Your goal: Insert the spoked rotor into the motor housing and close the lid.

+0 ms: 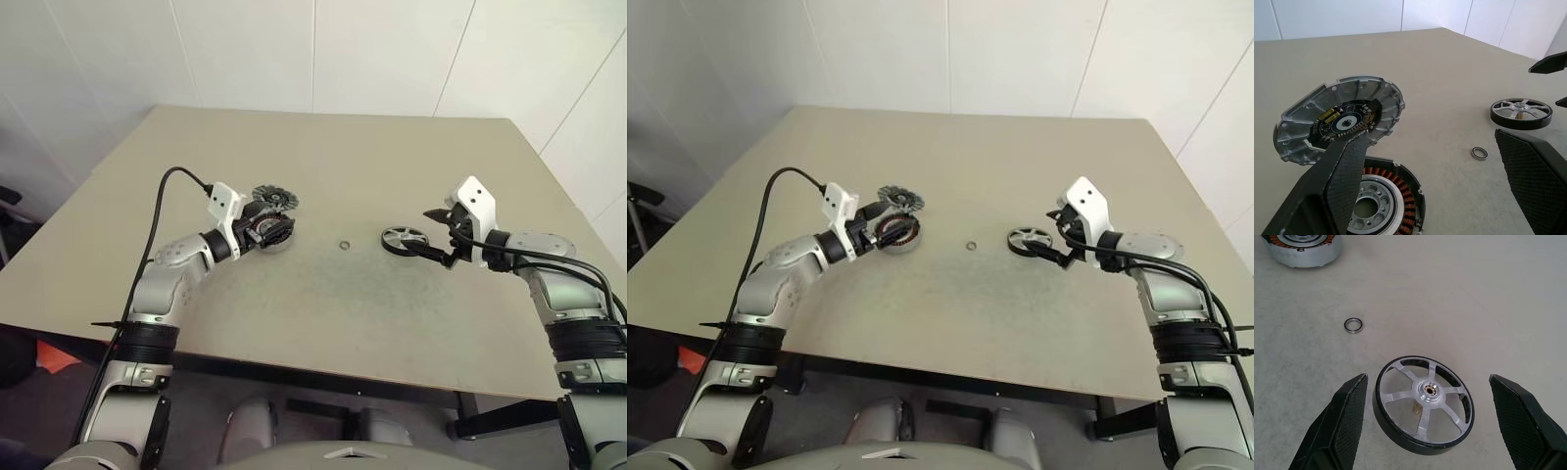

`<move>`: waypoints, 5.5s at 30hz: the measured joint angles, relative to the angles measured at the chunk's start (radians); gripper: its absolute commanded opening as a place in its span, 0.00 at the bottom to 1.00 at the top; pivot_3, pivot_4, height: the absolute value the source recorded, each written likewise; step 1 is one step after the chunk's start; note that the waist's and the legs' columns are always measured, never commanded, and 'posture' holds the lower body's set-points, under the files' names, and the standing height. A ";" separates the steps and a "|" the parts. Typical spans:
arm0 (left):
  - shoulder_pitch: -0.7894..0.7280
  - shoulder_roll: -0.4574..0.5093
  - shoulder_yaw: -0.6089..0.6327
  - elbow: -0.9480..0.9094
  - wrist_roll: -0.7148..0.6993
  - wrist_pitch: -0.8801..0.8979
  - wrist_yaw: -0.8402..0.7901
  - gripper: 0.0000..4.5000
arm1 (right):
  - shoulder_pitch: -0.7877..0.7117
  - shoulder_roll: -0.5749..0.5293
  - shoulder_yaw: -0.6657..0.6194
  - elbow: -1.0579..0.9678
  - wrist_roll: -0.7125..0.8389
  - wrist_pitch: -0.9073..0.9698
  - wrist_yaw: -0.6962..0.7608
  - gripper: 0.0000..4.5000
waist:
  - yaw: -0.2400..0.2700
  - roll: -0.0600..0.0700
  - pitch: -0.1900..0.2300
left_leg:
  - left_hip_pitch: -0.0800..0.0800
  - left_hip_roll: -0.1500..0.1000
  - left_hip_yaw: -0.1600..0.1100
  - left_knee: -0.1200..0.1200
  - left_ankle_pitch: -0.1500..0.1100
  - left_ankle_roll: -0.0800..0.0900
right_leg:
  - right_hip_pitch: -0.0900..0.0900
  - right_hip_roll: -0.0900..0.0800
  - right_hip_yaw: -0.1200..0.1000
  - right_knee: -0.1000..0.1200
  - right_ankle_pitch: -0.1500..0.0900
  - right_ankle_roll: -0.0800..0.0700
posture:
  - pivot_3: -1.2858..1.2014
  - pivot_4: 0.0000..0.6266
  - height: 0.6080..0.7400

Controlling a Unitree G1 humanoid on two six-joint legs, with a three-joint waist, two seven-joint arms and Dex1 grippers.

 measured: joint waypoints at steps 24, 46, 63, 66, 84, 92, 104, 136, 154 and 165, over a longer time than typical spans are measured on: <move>0.000 -0.003 -0.001 0.001 0.002 -0.011 0.005 0.97 | -0.024 0.017 -0.090 -0.065 0.092 0.326 -0.105 1.00 | 0.000 0.000 0.000 | 0.000 0.000 0.000 0.000 0.000 0.000 | 0.000 0.000 0.000 0.000 0.000 0.000 | 0.52 0.00 1.00; 0.001 -0.038 0.008 0.008 0.013 -0.018 0.042 0.97 | -0.212 0.159 -0.426 0.037 0.282 1.169 -0.423 1.00 | 0.007 0.001 0.000 | 0.000 0.000 0.000 0.000 0.003 -0.006 | -0.001 0.000 0.000 0.001 0.000 0.000 | 0.52 0.00 1.00; 0.013 -0.013 -0.006 0.007 0.041 -0.022 0.043 0.97 | -0.227 0.298 -0.538 0.080 0.276 1.157 -0.588 0.66 | 0.008 0.001 -0.001 | 0.000 0.000 0.000 -0.003 0.004 -0.008 | -0.003 0.000 0.000 0.002 0.000 0.000 | 0.52 0.00 1.00; 0.013 -0.011 -0.006 0.007 0.043 -0.023 0.043 0.97 | -0.228 0.299 -0.538 0.080 0.275 1.147 -0.593 0.44 | 0.008 0.001 -0.001 | 0.000 0.000 0.000 -0.003 0.004 -0.008 | -0.003 0.000 0.000 0.002 0.000 0.000 | 0.52 0.00 1.00; 0.022 -0.009 -0.015 0.006 0.048 -0.034 0.045 0.97 | -0.353 0.408 -0.607 0.127 0.314 1.137 -0.660 0.22 | 0.000 0.001 -0.001 | 0.000 0.000 0.000 -0.004 0.005 -0.009 | -0.004 0.000 0.001 0.003 0.000 0.000 | 0.52 0.00 1.00; 0.038 -0.009 -0.022 0.004 0.063 -0.035 0.049 0.97 | -0.428 0.482 -0.580 0.243 0.314 1.000 -0.696 0.22 | -0.001 0.002 -0.001 | 0.000 0.000 0.000 -0.005 0.005 -0.010 | -0.005 0.000 0.001 0.003 0.000 0.000 | 0.52 0.00 1.00; 0.049 -0.003 -0.021 -0.008 0.063 -0.033 0.060 0.97 | -0.431 0.431 -0.482 0.313 0.314 0.911 -0.645 0.07 | 0.000 0.001 -0.001 | 0.000 0.000 0.000 -0.006 0.005 -0.010 | -0.004 0.000 0.001 0.003 0.000 0.000 | 0.52 0.00 1.00; 0.062 0.006 -0.044 -0.010 0.081 -0.034 0.062 0.97 | -0.632 0.468 -0.639 0.910 0.402 0.370 -0.742 0.07 | 0.001 0.002 -0.001 | -0.010 0.001 0.001 -0.001 0.005 -0.009 | -0.013 0.001 0.000 0.006 0.000 -0.002 | 0.52 0.00 1.00; 0.058 0.006 -0.047 -0.007 0.087 -0.036 0.065 0.97 | -0.631 0.389 -0.450 0.936 0.237 0.128 -0.641 0.56 | 0.000 0.002 -0.001 | -0.017 0.003 0.001 0.000 0.004 -0.007 | -0.020 0.002 -0.001 0.008 -0.001 -0.005 | 0.52 0.00 1.00; 0.046 0.009 -0.046 0.001 0.085 -0.043 0.056 0.97 | -0.541 0.317 -0.254 0.720 0.091 -0.072 -0.472 0.56 | 0.001 0.002 -0.001 | -0.017 0.004 0.001 0.000 0.003 -0.006 | -0.020 0.002 -0.001 0.009 -0.001 -0.005 | 0.52 0.00 1.00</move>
